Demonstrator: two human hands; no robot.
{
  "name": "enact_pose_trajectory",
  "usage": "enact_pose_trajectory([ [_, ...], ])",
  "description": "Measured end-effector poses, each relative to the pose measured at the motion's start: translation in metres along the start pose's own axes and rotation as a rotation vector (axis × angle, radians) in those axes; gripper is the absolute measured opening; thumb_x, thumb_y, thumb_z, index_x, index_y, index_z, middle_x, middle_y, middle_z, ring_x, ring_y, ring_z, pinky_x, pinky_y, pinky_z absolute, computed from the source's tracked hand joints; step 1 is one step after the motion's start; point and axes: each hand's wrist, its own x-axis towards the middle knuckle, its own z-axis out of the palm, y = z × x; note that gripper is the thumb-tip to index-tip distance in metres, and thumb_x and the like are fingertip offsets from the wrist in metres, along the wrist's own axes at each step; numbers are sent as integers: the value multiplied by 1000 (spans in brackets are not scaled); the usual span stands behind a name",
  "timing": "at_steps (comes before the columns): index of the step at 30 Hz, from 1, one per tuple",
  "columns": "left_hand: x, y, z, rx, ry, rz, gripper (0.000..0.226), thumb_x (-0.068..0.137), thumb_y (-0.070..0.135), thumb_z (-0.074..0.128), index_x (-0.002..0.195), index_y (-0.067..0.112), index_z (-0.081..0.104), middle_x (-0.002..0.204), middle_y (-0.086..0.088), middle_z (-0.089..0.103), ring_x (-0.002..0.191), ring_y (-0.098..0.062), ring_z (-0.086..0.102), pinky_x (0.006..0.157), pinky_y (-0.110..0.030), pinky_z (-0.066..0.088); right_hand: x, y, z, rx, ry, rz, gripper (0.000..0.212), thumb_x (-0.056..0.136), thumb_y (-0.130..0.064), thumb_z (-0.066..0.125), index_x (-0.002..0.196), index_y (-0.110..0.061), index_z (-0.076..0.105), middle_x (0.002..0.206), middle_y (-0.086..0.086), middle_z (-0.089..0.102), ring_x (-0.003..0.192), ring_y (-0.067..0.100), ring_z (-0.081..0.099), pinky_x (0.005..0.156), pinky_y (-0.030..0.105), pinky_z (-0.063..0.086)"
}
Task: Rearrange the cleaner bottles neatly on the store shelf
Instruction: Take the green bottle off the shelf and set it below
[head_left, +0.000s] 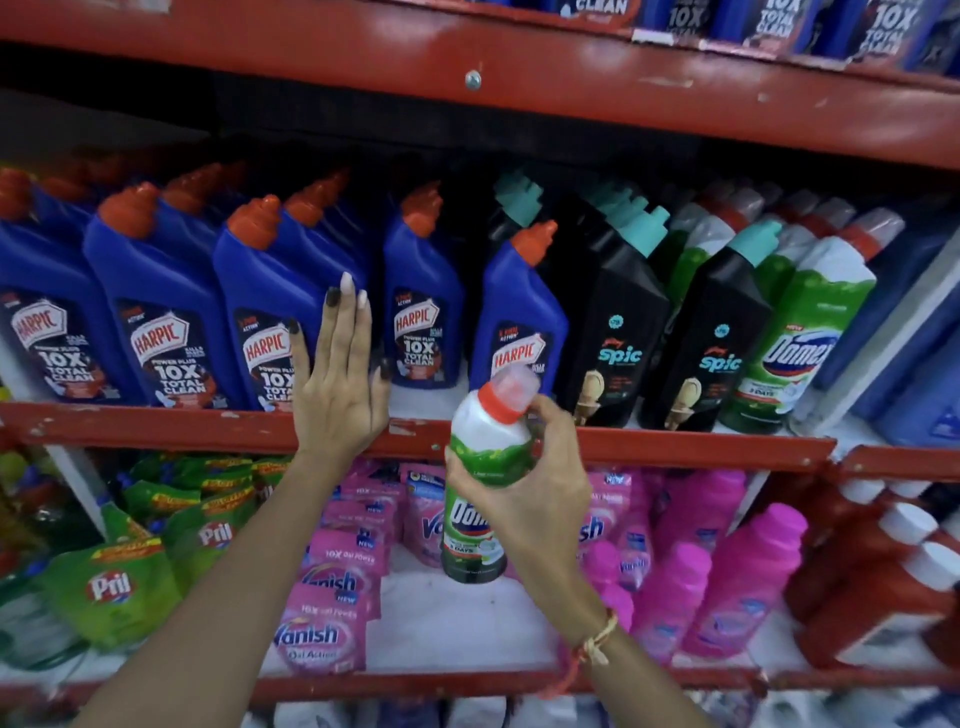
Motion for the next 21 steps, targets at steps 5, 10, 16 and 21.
enact_pose_trajectory([
  [5,-1,-1,-1,-7,-12,-8,59,103,25,33,155,-1,23,162,-11,17,155,-19,7,126,-48,-3,-53,47,14,-61,-178,170,74,57,-47,82,118,-20,50,103,0,63,93,20,64,76,30,52],
  [10,-1,-1,0,-11,14,0,58,103,25,31,154,-1,25,161,-13,23,155,-20,10,125,-50,-1,-87,86,24,-99,-341,282,74,56,-35,90,116,-18,51,104,1,63,96,21,64,79,35,55],
  [16,-2,-2,3,4,39,4,56,105,26,24,153,-2,26,160,-19,29,155,-19,9,126,-48,-2,-101,99,25,-89,-341,358,75,57,-37,89,119,-23,47,108,-1,62,101,18,62,85,37,56],
  [21,-2,-2,4,8,45,2,55,105,27,22,153,-2,27,157,-23,34,155,-18,10,126,-47,-1,-104,104,26,-98,-328,364,73,59,-41,88,116,-22,46,105,2,61,97,21,63,81,43,57],
])
